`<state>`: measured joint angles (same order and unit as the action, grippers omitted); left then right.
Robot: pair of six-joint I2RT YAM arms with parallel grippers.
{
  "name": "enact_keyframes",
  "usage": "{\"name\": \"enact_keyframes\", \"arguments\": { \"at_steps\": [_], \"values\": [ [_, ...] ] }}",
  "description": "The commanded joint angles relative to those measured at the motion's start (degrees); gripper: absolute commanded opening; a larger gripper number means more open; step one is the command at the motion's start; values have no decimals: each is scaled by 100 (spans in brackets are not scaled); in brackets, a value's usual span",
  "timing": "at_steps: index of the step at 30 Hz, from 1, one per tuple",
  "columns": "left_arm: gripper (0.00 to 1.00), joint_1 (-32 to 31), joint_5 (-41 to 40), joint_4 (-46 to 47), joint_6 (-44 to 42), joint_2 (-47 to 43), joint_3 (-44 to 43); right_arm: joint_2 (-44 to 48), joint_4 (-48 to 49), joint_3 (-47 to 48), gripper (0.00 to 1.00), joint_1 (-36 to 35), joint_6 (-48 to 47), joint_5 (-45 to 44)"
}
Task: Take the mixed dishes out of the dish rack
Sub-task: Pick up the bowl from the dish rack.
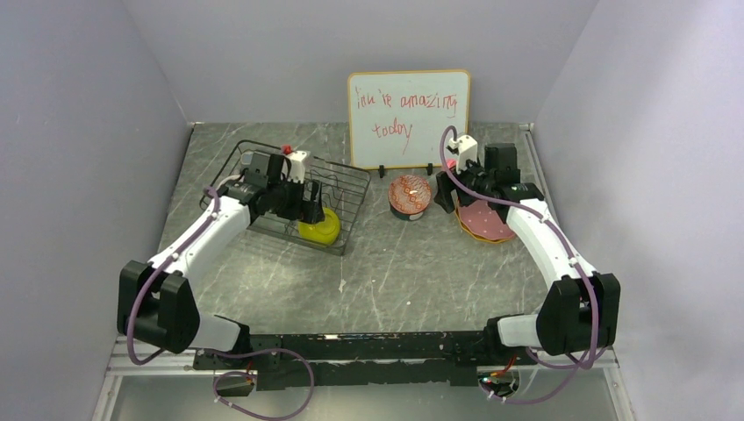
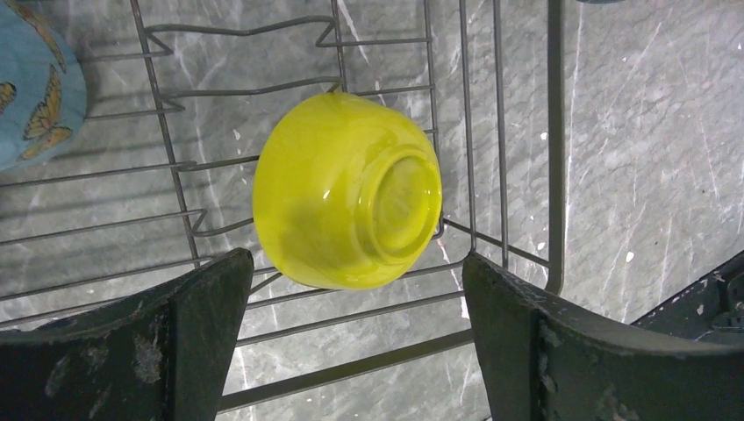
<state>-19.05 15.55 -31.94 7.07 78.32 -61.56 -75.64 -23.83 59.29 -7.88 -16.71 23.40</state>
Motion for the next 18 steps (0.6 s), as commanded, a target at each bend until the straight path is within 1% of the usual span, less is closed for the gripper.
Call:
{"name": "enact_keyframes", "arguments": {
  "at_steps": [1,10,18],
  "values": [
    [94,75,182,62,402,199,-116,43,227,4,79,23,-134,278],
    [94,103,-98,-134,650,663,-304,29,230,-14,79,41,-210,235],
    [94,103,-217,-67,730,743,-214,-4,233,-20,79,65,-245,215]
  ]
}}
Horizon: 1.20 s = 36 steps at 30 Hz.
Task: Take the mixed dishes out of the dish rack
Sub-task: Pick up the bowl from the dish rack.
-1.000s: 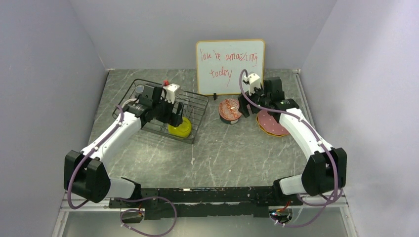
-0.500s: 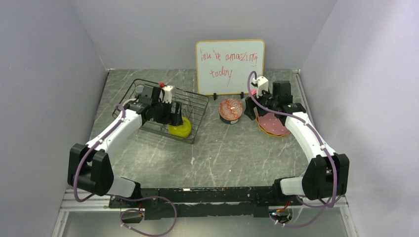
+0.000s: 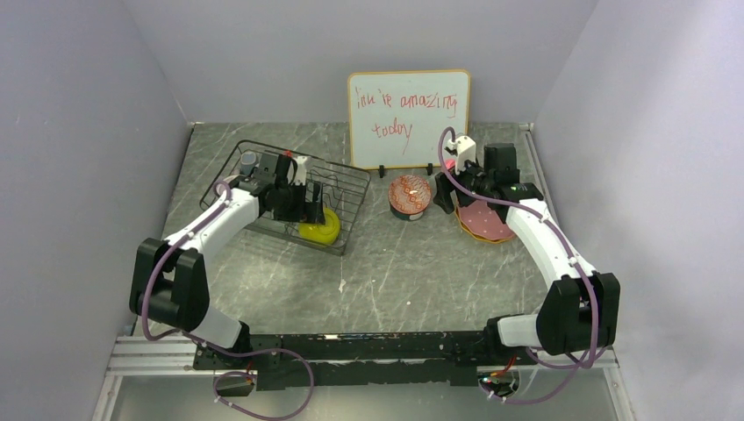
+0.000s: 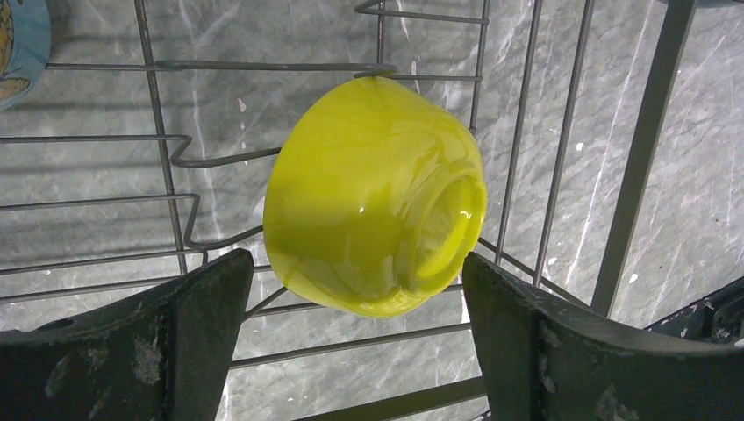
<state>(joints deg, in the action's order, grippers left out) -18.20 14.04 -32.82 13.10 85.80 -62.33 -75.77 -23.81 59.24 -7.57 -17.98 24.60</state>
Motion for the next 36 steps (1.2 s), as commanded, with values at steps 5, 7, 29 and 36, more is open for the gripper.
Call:
{"name": "enact_keyframes", "arguments": {
  "at_steps": [5,7,29,36],
  "values": [
    [94,18,73,-7,137,145,-186,-2,222,-9,79,37,-127,77],
    [94,18,110,-52,138,213,-249,16,229,-22,79,44,-127,71],
    [77,18,872,61,40,321,-264,27,212,-36,79,81,-145,84],
    [57,18,997,57,-42,352,-319,52,216,-44,79,90,-127,99]
  ]
}}
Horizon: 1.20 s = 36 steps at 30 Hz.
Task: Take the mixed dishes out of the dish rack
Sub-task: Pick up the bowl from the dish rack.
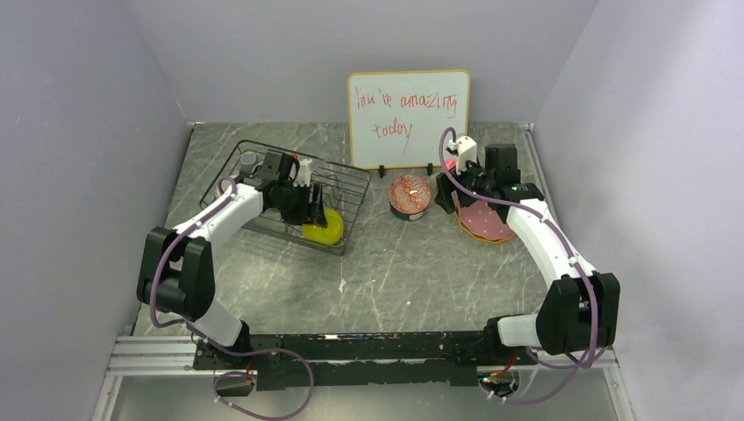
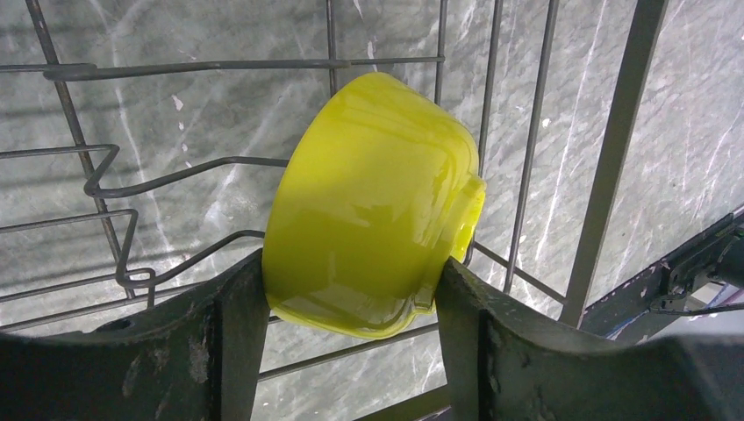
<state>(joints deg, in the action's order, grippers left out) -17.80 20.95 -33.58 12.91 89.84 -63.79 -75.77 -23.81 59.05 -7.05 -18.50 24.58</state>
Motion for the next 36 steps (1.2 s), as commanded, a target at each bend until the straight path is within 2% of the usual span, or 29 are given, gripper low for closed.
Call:
{"name": "enact_keyframes", "arguments": {
  "at_steps": [1,8,12,13,20,27,34,36],
  "values": [
    [55,-22,322,123,-43,-80,-187,53,211,-25,79,31,-75,104],
    [28,-22,408,74,-259,-288,-295,99,202,1,79,34,-66,131],
    [5,-21,439,-73,-358,-351,-493,164,219,30,79,30,-44,162],
    [3,-15,462,-118,-373,-360,-554,175,207,47,80,36,-40,176],
    [3,42,915,-308,-259,-483,-809,203,-58,436,80,24,-141,439],
    [3,154,1671,-412,27,-757,-1017,2,-756,1492,80,-305,-482,946],
    [3,159,2712,79,133,-1114,-1061,-294,-896,2026,82,-844,-77,1994],
    [2,155,2909,235,83,-1200,-1045,-351,-829,2049,87,-885,113,2401]
  ]
}}
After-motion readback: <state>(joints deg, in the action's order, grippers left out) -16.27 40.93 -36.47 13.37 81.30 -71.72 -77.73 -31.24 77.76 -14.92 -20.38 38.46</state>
